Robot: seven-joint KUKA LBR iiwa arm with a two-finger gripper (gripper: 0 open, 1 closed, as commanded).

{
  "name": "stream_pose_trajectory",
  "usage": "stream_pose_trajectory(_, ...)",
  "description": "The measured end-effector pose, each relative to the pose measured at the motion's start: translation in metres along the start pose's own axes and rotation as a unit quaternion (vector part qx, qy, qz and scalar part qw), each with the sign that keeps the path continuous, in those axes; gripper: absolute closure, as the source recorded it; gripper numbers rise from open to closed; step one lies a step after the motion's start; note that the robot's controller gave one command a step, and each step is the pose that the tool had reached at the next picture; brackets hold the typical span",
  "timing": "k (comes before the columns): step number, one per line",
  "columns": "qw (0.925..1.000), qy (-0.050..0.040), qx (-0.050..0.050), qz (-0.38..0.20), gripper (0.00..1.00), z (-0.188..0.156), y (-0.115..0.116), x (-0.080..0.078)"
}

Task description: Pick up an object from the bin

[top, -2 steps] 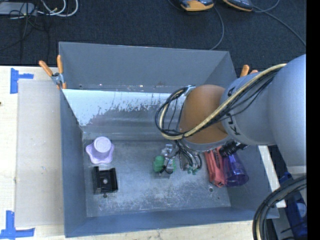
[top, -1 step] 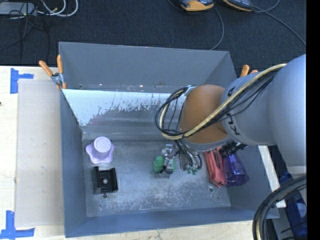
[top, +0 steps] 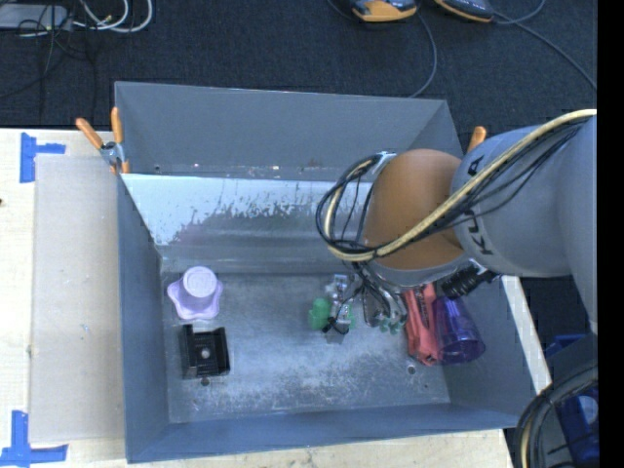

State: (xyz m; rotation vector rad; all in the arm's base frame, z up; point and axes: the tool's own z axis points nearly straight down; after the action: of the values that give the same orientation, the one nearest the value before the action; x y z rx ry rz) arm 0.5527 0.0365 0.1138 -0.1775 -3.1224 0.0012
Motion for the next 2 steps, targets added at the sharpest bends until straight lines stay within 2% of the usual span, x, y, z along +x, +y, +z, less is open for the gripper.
stream_pose_trajectory(1,0.9999,-0.0103,-0.002,-0.001,1.00,-0.025,0.001,-0.011)
stream_pose_trajectory(2,1.0000,0.0045,0.000,-0.006,1.00,-0.042,-0.010,0.005)
